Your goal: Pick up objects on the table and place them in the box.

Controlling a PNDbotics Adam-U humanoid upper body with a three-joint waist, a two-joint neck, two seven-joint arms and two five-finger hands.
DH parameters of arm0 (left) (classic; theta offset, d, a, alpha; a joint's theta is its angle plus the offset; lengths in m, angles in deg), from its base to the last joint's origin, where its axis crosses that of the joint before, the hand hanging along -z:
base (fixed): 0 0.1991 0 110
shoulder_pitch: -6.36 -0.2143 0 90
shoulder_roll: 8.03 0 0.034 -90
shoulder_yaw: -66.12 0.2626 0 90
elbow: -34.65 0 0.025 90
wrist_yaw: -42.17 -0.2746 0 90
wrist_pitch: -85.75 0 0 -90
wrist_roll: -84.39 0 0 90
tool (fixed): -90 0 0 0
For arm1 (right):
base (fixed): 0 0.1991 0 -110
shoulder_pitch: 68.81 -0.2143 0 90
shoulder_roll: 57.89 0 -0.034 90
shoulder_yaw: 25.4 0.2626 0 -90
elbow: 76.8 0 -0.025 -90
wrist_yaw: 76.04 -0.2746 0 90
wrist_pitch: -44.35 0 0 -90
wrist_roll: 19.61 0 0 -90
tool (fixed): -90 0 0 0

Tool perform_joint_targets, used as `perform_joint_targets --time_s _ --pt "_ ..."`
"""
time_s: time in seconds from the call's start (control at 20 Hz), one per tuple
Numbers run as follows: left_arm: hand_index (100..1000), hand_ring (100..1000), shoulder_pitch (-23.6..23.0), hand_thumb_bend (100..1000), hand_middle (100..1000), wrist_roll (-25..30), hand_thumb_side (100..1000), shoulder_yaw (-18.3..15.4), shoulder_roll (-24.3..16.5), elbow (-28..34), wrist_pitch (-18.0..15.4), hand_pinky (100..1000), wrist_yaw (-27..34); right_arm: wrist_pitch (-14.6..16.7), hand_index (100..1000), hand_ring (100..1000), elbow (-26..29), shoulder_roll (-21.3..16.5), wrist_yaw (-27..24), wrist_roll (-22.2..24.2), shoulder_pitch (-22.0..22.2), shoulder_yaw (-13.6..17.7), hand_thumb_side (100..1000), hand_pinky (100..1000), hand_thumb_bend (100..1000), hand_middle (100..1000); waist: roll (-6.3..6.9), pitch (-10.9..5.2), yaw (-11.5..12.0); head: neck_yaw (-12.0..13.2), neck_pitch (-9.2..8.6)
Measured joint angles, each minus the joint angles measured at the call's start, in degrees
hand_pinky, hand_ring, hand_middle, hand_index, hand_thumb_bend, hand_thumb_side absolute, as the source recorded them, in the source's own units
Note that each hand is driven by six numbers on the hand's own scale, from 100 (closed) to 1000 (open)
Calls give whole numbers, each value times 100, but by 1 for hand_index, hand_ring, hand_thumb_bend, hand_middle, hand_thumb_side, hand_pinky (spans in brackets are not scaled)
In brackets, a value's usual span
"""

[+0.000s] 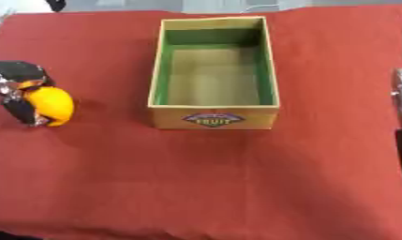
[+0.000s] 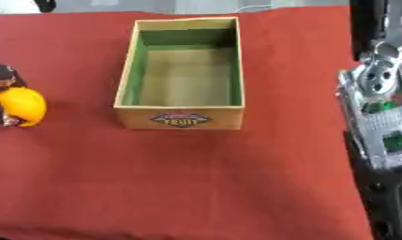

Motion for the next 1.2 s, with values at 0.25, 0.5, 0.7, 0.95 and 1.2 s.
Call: perform_joint_targets --time_s 0.25,0.5,0.7,0.95,1.2 --pt "656 468 -16 133 509 -46 170 -47 -12 75 88 341 188 0 874 762 0 0 -1 0 22 11 1000 806 100 594 -1 -1 10 -11 0" --pt "648 454 -24 100 508 -32 171 -131 -86 263 220 323 344 0 875 762 0 0 -1 -1 41 15 1000 806 100 594 5 -17 36 -34 3" --pt "656 458 -21 100 516 -3 171 -206 -162 459 293 327 367 0 875 762 0 0 -1 -1 46 24 1000 806 100 594 10 -35 38 -60 7" --pt "652 453 37 100 511 13 169 -327 -254 695 368 313 369 2 875 762 0 0 -1 -2 79 24 1000 805 100 594 42 -87 41 -86 11" --pt "639 429 270 100 490 -149 154 -586 -234 1087 587 259 496 3 875 763 0 0 -1 -3 95 25 1000 806 100 595 50 -97 44 -122 58"
